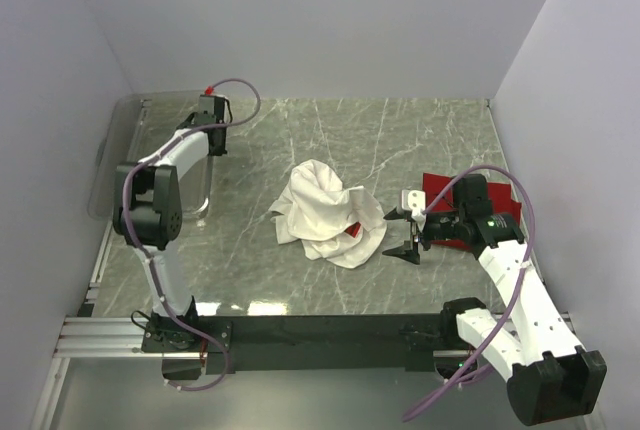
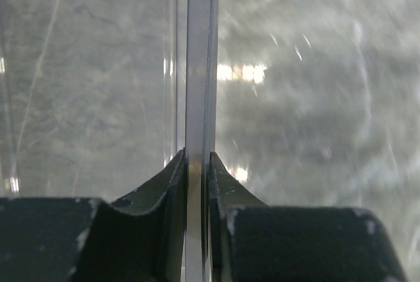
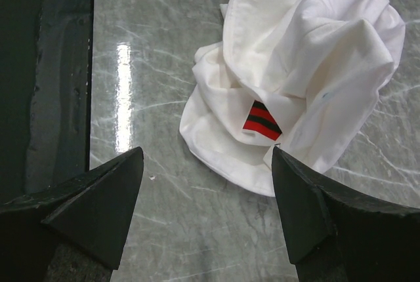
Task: Fold and stack the t-shirts
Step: Flatten the tshirt out
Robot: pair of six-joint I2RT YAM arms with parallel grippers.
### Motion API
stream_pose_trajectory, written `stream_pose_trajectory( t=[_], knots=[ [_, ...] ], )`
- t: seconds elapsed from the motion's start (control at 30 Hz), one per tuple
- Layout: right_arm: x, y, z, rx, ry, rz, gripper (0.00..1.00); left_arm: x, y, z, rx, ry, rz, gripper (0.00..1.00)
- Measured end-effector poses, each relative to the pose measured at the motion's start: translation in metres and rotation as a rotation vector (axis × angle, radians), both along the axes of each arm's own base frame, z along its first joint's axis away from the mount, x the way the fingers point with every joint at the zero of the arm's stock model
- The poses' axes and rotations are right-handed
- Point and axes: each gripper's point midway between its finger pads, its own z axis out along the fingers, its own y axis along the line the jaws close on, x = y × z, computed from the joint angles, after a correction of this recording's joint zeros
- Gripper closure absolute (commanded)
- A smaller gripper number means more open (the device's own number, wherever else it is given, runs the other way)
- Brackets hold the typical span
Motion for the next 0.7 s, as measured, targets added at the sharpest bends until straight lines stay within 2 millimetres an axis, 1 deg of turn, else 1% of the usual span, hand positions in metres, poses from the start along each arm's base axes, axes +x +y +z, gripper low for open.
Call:
stream_pose_trajectory(
  t=[0.1,0.17,0.4,0.53,0.7],
  knots=[
    [0.0,0.0,0.0,0.0,0.0,-0.002,0.15,0.016,0.008,-0.005,-0.004,0.001,0.05,0.99],
    [0.0,0.0,0.0,0.001,0.002,-0.004,0.15,0.023,0.01,-0.007,0.006,0.005,0.064,1.0],
    [0.001,-0.001,-0.001,0.0,0.011,-0.005,0.15,0.052,0.008,-0.003,0.036,-0.005,0.049,0.99],
    [0.001,0.0,-0.003,-0.001,0.02,-0.006,0.15,0.061,0.008,-0.003,0.061,0.0,0.021,1.0],
    [0.002,0.0,-0.004,-0.002,0.029,-0.006,0.15,0.063,0.011,-0.003,0.091,0.01,-0.012,0.99]
  ],
)
